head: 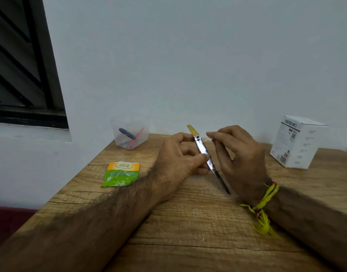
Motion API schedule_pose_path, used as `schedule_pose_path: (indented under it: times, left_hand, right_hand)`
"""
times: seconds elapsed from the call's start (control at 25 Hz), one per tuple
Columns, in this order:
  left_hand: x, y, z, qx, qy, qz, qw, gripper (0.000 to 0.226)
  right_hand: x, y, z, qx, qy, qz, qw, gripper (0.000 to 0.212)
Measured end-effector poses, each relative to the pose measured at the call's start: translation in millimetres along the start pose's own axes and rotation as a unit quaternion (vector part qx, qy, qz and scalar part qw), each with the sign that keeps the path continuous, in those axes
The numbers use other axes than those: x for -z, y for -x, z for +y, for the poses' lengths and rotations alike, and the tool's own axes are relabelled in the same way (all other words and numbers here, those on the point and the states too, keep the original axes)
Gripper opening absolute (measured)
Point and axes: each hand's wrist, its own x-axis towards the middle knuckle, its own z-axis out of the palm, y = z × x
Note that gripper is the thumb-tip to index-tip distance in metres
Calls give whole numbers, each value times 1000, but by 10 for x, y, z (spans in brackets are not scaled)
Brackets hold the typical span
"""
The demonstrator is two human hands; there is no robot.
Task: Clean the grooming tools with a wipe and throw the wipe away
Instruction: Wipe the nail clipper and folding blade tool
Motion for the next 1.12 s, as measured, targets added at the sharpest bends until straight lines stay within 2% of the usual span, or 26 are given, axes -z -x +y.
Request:
schedule_pose_path:
  times: [0.24, 0.56, 0.64, 0.84, 1.12]
  left_hand:
    - [-86, 38, -5, -11, -21, -4, 1000, 39]
    - [-103, 38, -25, -12, -9, -9, 1000, 36]
    - [-104, 31, -30, -13, -1, -23, 1000, 33]
    - [-92, 29, -32, 9, 55, -53, 997, 27]
    - [-56, 22, -10, 20, 90, -46, 995, 28]
  right_hand:
    - [-1, -23, -79, -4, 4, 32, 999, 4]
    - [-16, -7, -27, 43, 19, -49, 998, 11]
    - [-11, -2, -24, 27, 1, -40, 999, 10]
    - [-3, -3, -33, -75, -92, -16, 993, 14]
    - [16, -14, -31, -67, -89, 5, 994, 11]
